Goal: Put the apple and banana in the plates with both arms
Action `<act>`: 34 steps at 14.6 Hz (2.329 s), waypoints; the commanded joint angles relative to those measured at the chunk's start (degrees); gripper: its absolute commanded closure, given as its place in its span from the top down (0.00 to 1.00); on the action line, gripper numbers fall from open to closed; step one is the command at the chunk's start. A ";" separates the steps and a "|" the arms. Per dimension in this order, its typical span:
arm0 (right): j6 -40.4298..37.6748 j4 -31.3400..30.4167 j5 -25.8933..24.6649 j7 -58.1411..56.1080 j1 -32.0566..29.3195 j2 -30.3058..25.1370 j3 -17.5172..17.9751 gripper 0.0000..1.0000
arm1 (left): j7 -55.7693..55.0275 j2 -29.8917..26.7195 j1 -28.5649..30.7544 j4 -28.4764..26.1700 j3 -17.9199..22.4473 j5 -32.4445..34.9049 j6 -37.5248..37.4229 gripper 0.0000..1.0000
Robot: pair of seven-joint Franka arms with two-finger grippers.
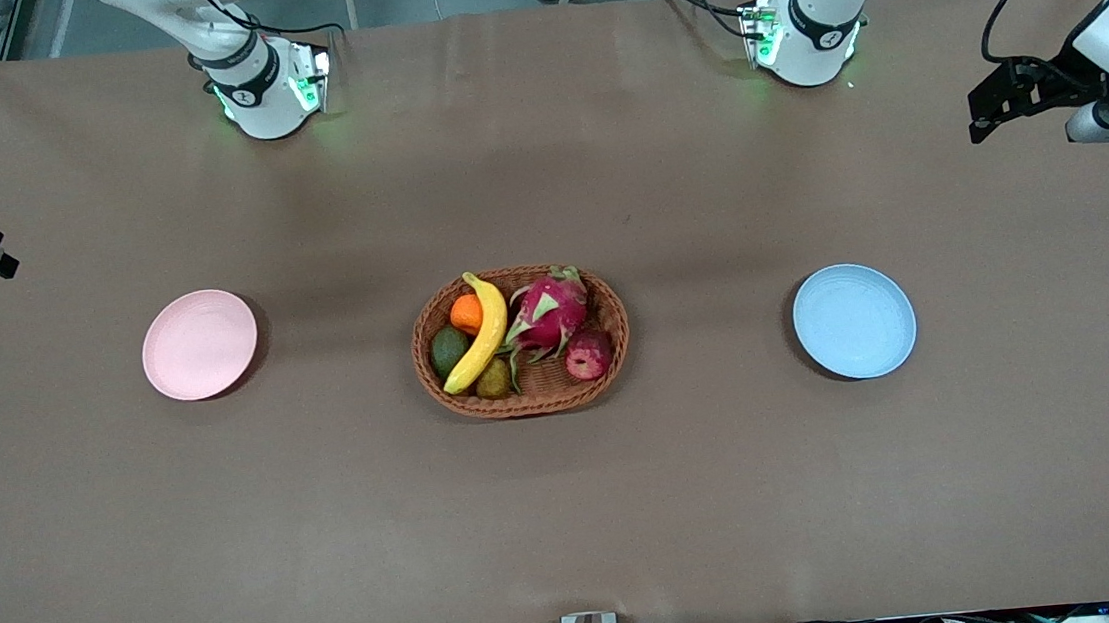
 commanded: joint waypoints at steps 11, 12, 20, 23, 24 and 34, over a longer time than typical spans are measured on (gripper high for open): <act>0.12 -1.33 -1.36 -0.02 0.34 -0.42 -0.07 1.00 | -1.80 7.57 -3.53 4.45 -1.72 0.63 0.86 1.00; 0.12 -1.41 -1.36 -0.02 0.07 -0.24 -0.07 1.00 | -4.69 9.33 -4.49 4.45 -1.99 0.28 0.95 1.00; -0.75 -1.41 -1.36 0.51 7.34 5.02 0.02 1.00 | -30.60 20.75 -17.05 1.81 -2.78 -2.79 9.29 1.00; -0.58 1.12 -1.28 -0.02 11.49 11.25 -0.07 1.00 | -42.04 25.59 -21.19 2.16 -2.78 -4.47 18.41 1.00; -0.67 2.18 -1.19 0.59 11.93 13.28 0.02 1.00 | -44.77 27.69 -22.42 2.25 -2.69 -4.21 21.66 1.00; 13.73 4.11 6.37 36.71 29.33 29.28 0.02 1.00 | -74.92 43.26 -31.39 7.70 -2.69 -4.29 43.56 1.00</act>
